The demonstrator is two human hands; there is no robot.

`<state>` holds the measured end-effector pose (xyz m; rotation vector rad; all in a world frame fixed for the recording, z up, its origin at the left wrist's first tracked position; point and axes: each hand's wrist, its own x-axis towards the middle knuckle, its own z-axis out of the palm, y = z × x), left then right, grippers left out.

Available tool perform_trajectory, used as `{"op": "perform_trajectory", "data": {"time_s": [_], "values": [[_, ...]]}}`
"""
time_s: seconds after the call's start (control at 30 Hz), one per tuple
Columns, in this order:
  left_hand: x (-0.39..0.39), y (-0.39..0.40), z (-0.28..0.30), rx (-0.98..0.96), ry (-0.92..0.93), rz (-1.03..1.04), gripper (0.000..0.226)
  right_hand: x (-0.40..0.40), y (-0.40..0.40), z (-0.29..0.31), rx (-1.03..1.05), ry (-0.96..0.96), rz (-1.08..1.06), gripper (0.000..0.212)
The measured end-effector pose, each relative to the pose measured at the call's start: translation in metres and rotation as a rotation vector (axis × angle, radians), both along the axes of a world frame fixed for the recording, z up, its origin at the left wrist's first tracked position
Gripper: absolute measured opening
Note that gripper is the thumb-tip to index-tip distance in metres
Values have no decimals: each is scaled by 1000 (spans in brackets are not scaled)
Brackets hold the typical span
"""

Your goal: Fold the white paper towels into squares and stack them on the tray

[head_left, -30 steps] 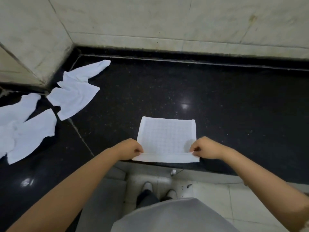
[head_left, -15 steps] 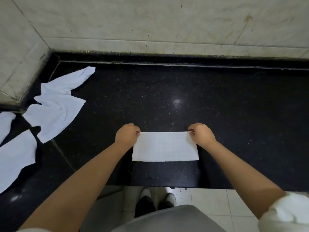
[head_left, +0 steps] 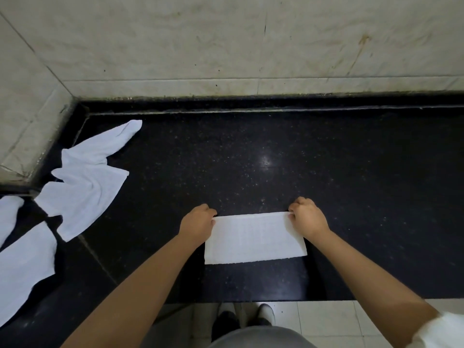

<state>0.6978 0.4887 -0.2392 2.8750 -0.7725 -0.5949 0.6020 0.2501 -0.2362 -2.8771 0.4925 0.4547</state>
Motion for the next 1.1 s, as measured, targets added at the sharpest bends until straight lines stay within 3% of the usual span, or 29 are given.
{"op": "perform_trajectory", "data": {"time_s": [0.2,0.27,0.33,0.4,0.47,0.53,0.63,0.7,0.77,0.83,0.9,1.0,1.1], "values": [[-2,2,18,42,-31,-76,26,2,-6,21,55,-70,100,26],[2,6,40,-81,-120,-41,21,2,-15,41,69,-334,171,23],[4,12,62,-292,-335,-74,10,-3,-21,60,33,-613,185,18],[0,20,67,-393,-489,-141,5,-17,-19,64,13,-753,164,17],[-12,27,55,-365,-499,-198,19,-33,-10,51,-12,-783,137,17],[-28,30,29,-272,-408,-252,27,-53,3,25,-49,-699,128,9],[-52,35,-5,-110,-270,-268,11,-81,25,-10,-45,-449,91,28],[-66,40,-19,-85,-182,-224,34,-94,35,-18,-26,-393,36,27],[-72,43,-19,-81,-196,-208,38,-100,40,-19,-29,-402,-12,7],[-71,41,-15,-124,-281,-222,26,-98,44,-13,19,-376,-161,30],[-66,29,-8,-136,-328,-196,20,-88,45,-2,55,-279,-391,32],[-59,-6,-3,-129,-199,-136,41,-77,46,0,-23,-54,-512,39],[-51,-31,-9,-40,-57,-118,57,-64,49,-4,-35,30,-552,37]]}}
